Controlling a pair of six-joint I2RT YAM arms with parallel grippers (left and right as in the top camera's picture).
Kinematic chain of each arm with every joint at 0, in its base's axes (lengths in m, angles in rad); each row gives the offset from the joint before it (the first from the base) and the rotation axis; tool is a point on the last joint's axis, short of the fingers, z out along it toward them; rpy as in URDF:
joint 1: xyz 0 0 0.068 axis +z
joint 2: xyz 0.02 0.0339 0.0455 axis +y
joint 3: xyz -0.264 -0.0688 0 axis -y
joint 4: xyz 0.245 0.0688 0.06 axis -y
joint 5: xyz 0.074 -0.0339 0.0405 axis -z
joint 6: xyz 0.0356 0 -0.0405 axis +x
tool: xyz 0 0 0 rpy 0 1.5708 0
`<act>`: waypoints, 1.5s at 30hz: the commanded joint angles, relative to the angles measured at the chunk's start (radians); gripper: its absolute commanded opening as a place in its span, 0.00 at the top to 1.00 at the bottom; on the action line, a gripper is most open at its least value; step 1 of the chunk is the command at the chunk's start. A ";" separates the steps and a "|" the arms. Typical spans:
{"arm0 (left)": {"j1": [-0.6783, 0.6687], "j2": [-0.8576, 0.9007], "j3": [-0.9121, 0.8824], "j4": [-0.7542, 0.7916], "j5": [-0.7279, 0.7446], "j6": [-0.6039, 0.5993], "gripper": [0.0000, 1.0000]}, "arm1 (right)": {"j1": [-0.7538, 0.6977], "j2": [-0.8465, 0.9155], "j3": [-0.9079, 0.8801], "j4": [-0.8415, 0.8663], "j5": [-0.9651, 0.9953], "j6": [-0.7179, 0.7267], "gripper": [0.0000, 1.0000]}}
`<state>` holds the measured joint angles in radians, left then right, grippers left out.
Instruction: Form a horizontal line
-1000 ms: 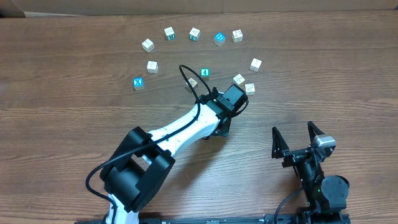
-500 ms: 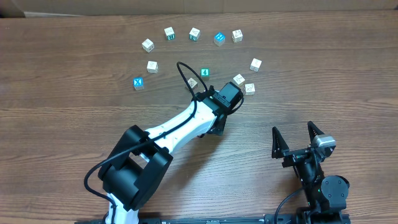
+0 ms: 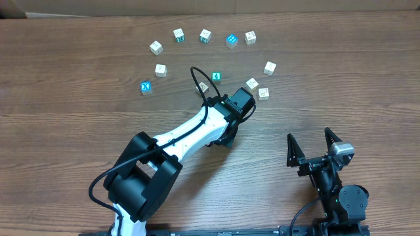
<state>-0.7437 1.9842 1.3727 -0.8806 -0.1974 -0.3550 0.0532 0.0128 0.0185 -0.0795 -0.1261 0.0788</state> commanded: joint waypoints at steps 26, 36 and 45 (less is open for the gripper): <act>0.004 0.007 -0.009 -0.021 0.056 0.100 0.96 | 0.005 -0.010 -0.010 0.006 0.005 0.002 0.00; 0.004 0.007 -0.009 0.010 0.132 0.118 0.96 | 0.005 -0.010 -0.010 0.006 0.005 0.002 0.00; 0.005 0.007 -0.009 0.003 0.123 0.064 0.96 | 0.005 -0.010 -0.010 0.006 0.005 0.002 0.00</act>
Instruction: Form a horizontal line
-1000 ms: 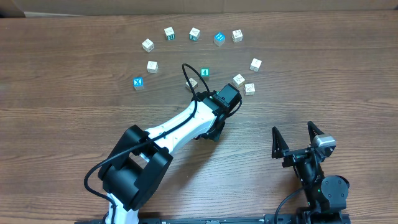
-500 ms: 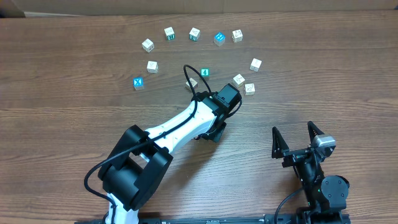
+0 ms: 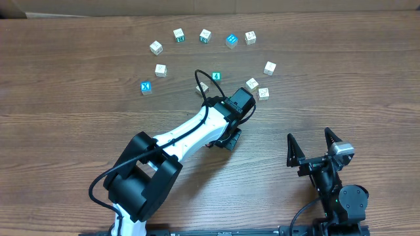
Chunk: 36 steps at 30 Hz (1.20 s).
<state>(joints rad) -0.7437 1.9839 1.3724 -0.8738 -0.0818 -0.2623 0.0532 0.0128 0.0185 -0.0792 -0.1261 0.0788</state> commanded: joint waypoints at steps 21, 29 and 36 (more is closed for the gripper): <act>0.061 0.008 -0.010 -0.043 -0.056 -0.164 0.96 | 0.005 -0.010 -0.010 0.005 0.005 0.002 0.00; 0.063 0.008 -0.010 -0.045 -0.056 -0.177 0.96 | 0.005 -0.010 -0.010 0.005 0.005 0.002 0.00; 0.063 0.008 -0.010 -0.046 -0.057 -0.207 0.96 | 0.005 -0.010 -0.010 0.005 0.005 0.002 0.00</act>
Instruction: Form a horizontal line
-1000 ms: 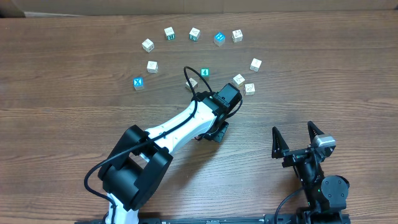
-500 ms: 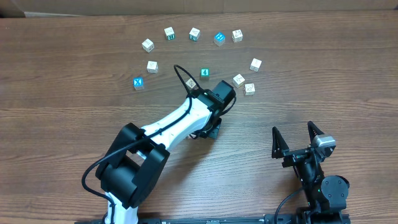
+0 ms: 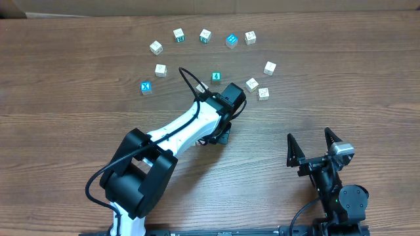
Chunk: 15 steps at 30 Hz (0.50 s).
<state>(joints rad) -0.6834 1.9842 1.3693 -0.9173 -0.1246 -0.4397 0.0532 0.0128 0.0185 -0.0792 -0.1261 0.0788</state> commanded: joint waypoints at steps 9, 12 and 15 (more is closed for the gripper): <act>0.002 0.007 -0.006 -0.021 -0.014 -0.029 0.96 | 0.005 -0.010 -0.010 0.005 0.005 0.002 0.00; 0.002 0.007 -0.006 -0.020 -0.014 -0.029 0.96 | 0.005 -0.010 -0.010 0.005 0.005 0.002 0.00; 0.002 0.007 -0.006 -0.009 -0.016 -0.029 0.96 | 0.005 -0.010 -0.010 0.005 0.005 0.002 0.00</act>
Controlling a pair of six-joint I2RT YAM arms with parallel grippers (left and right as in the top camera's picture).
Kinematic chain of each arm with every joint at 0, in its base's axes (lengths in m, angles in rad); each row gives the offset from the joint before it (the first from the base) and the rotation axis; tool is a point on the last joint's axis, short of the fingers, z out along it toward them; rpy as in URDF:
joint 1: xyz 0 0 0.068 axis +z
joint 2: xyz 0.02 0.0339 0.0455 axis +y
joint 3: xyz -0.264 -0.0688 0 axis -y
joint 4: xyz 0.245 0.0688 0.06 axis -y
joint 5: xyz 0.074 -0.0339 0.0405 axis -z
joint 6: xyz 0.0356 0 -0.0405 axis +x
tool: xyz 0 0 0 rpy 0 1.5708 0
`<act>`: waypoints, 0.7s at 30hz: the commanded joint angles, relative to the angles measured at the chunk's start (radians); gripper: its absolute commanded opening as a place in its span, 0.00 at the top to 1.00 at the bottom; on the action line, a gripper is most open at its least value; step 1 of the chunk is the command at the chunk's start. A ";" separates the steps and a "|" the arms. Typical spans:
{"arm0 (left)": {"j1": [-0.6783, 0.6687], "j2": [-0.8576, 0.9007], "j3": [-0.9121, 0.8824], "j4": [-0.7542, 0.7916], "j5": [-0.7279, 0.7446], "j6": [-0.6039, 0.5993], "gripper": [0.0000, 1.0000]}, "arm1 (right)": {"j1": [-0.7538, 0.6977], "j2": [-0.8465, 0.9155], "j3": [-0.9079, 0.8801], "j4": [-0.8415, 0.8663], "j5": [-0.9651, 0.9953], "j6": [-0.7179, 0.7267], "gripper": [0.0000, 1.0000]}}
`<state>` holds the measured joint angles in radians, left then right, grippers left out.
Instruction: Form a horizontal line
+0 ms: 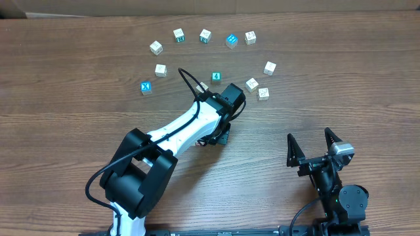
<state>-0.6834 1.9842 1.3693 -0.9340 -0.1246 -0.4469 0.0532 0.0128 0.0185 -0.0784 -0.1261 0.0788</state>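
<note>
Several small letter and number cubes lie in a loose arc at the far middle of the table. Among them are a white cube (155,46), a blue cube (231,40), a teal "4" cube (216,77), a blue cube (146,87) and a white cube (263,94). My left arm reaches across toward the arc. Its gripper (220,136) hangs dark beneath the wrist, short of the cubes, and its jaws are hidden. One white cube (203,87) peeks out beside the arm's cable. My right gripper (312,143) rests open and empty near the front right.
The wooden table (79,131) stretches bare to the left and right of the cubes. The left arm's base (134,190) stands at the front middle. A cable loop (187,75) rises over the arc.
My left wrist first hovered just below the right end of the arc, and it stayed there at the second moment. By the third moment it had shifted a little left and farther back, where it remains. No cube has moved, and the right arm has stayed parked and open.
</note>
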 commanded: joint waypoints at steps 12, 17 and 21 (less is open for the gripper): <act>0.003 0.007 -0.006 0.056 -0.046 -0.054 0.96 | 0.005 -0.010 -0.010 0.005 0.005 0.002 0.00; 0.004 0.007 -0.006 0.057 -0.070 -0.080 0.96 | 0.005 -0.010 -0.010 0.005 0.005 0.002 0.00; 0.005 0.007 -0.006 0.056 -0.074 -0.085 0.96 | 0.005 -0.010 -0.010 0.005 0.005 0.002 0.00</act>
<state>-0.6827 1.9842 1.3685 -0.8791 -0.1707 -0.5034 0.0532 0.0128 0.0185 -0.0788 -0.1265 0.0784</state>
